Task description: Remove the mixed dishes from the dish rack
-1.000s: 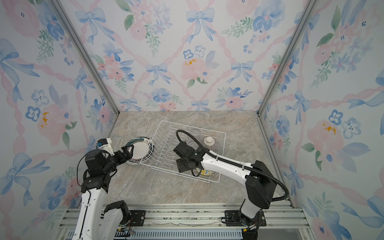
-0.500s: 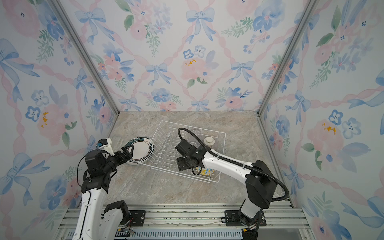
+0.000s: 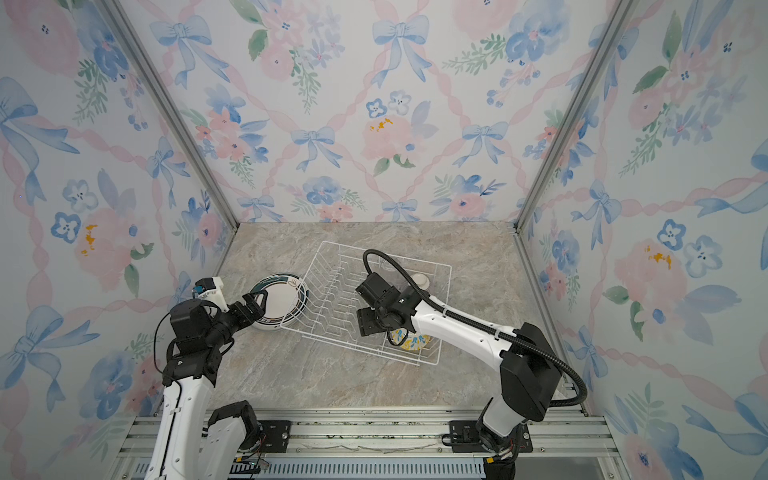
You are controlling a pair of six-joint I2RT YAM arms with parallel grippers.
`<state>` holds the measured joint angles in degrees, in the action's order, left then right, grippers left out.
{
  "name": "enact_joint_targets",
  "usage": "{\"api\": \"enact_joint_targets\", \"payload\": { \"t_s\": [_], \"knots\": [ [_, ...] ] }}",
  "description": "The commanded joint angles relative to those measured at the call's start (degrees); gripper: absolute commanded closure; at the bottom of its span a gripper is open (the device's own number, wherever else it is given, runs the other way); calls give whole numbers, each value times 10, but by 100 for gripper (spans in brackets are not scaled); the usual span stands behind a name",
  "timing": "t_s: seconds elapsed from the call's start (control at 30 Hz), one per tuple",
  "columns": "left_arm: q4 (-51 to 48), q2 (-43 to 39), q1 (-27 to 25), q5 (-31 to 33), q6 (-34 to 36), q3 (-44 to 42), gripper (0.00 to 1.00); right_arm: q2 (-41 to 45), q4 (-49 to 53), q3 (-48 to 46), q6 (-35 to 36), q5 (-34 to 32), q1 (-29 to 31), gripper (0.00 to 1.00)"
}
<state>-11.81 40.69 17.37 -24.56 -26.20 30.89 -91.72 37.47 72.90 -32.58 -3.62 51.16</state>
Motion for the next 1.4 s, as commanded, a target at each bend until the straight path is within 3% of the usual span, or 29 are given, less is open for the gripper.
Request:
{"api": "enact_joint_targets", "payload": {
  "t_s": [0.0,0.43,0.9,1.0,1.1,1.37],
  "knots": [
    [7,-2,6,-11,-8,-6,2,27,-9,6,-6,-3,-11,45],
    [8,7,8,-18,-10,-6,2,39,-29,12,-7,15,-49,46],
    [9,9,9,-22,-6,-2,2,47,-86,15,-24,86,-101,47],
    [27,9,7,-64,-2,1,2,50,-102,14,-28,101,-113,47],
    [50,-4,-33,-75,-23,-3,2,52,-113,17,-28,113,-123,48],
    [115,-31,-174,9,-114,-14,2,69,-118,16,-50,121,-135,48]
  ]
}}
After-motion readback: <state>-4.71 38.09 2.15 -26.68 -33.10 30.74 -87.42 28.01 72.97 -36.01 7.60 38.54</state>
